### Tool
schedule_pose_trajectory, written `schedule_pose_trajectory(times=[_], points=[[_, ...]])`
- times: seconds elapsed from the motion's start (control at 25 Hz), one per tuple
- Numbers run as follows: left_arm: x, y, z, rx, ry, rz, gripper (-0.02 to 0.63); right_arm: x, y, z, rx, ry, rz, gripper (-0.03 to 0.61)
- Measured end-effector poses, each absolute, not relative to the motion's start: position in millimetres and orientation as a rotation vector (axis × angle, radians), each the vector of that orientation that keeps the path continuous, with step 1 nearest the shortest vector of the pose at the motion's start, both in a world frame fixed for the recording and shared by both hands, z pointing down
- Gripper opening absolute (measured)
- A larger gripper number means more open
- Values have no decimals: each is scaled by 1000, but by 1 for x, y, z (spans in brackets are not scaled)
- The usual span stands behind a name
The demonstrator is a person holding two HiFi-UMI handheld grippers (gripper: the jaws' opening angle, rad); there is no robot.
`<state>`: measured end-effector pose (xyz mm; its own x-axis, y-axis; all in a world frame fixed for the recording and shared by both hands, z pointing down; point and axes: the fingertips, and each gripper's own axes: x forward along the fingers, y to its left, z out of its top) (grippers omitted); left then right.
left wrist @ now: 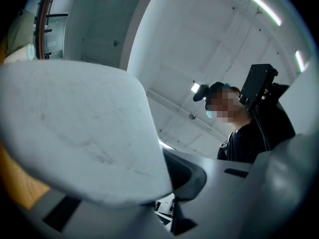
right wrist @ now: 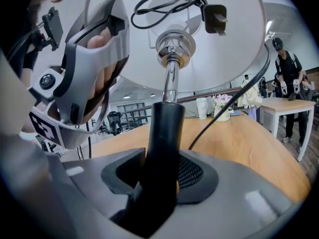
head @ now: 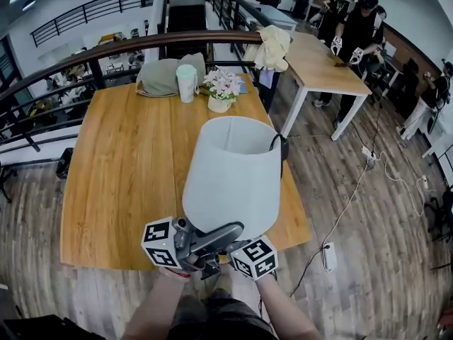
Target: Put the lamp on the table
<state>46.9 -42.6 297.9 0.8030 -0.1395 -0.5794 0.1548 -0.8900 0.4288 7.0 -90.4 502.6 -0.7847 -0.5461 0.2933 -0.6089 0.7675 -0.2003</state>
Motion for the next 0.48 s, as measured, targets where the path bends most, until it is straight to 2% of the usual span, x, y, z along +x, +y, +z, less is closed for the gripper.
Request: schedule_pose_trajectory(times=[0.48], points=[[47, -87, 319, 2489, -17, -846, 20, 6, -126, 525, 889, -2726, 475, 186]])
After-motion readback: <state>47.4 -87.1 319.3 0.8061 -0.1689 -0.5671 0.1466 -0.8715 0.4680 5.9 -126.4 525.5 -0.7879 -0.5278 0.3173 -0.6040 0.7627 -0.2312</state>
